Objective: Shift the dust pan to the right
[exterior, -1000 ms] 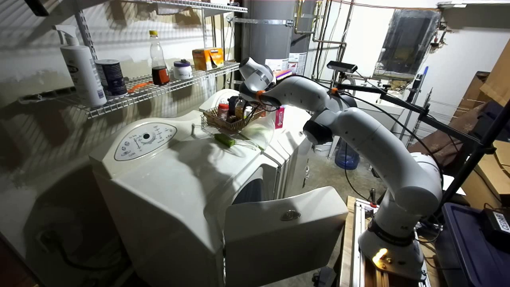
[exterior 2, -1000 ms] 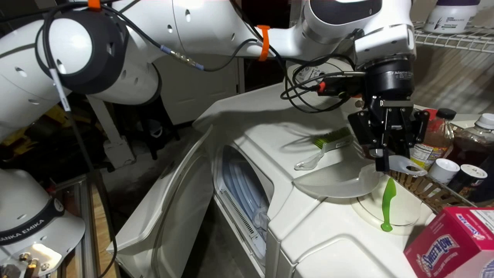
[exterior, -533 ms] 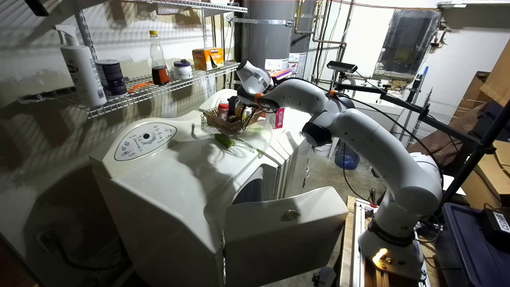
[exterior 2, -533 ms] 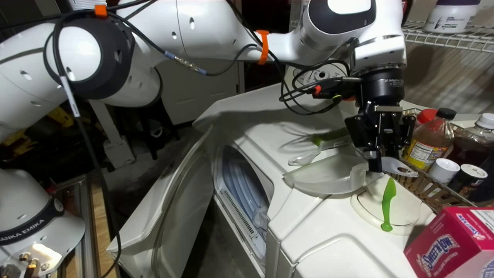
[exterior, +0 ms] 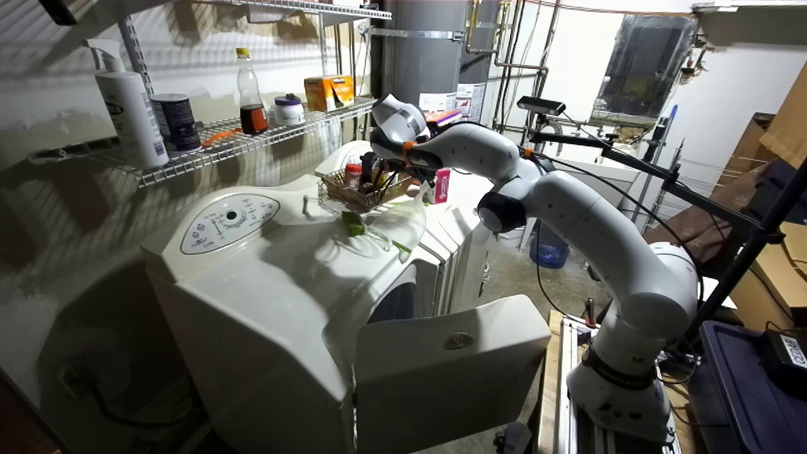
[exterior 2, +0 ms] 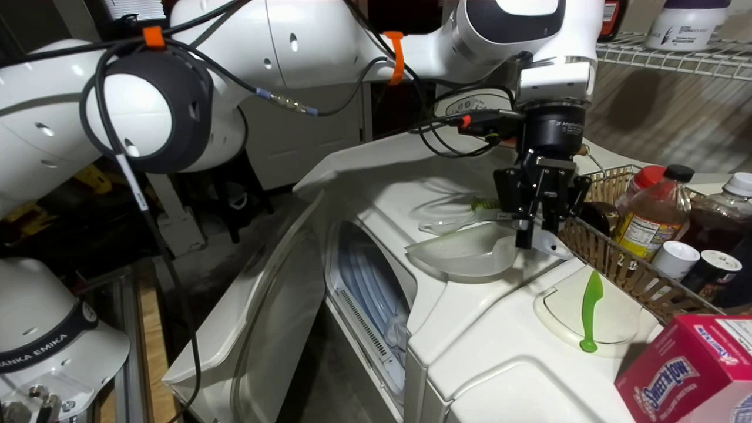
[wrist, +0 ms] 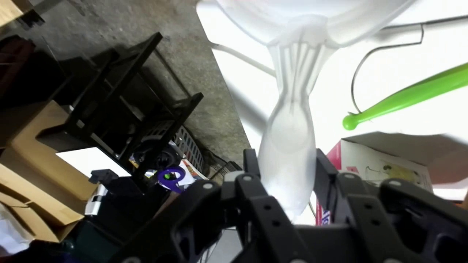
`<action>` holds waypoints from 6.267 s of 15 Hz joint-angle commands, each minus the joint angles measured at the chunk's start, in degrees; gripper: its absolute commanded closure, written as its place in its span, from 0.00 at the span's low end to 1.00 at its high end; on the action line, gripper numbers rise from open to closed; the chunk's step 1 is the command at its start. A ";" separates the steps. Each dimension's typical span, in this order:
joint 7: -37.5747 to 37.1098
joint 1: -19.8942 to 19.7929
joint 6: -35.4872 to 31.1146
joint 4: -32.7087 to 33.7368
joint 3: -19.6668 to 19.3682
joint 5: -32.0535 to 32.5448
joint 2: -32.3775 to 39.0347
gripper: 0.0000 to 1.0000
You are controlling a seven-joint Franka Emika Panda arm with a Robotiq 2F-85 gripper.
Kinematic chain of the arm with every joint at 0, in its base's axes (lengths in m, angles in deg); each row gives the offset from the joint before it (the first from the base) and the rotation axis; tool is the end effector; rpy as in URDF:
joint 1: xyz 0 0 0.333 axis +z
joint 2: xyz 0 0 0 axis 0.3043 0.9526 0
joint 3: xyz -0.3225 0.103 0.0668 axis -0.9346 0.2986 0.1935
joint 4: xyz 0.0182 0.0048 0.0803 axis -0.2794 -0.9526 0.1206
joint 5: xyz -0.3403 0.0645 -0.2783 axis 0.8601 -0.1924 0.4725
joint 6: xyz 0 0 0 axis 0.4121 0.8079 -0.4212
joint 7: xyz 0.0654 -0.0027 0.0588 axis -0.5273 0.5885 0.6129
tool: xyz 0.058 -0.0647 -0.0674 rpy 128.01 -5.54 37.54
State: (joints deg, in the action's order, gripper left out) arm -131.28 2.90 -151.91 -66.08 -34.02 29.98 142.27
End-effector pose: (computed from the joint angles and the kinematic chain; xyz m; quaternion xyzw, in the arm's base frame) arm 0.7529 -0.3785 0.4147 0.5389 -0.7893 0.0592 0.2883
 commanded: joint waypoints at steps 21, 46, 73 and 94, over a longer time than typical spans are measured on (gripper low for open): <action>-12.73 -0.33 10.16 1.44 9.36 0.22 1.15 0.87; -26.41 -4.86 3.47 0.85 10.53 0.42 3.98 0.87; -32.62 -2.74 8.01 0.58 9.21 1.79 2.65 0.37; 9.62 -0.35 6.05 1.28 9.32 6.99 -7.38 0.00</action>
State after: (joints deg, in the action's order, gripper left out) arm -129.57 2.45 -143.75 -64.80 -25.44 35.95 136.33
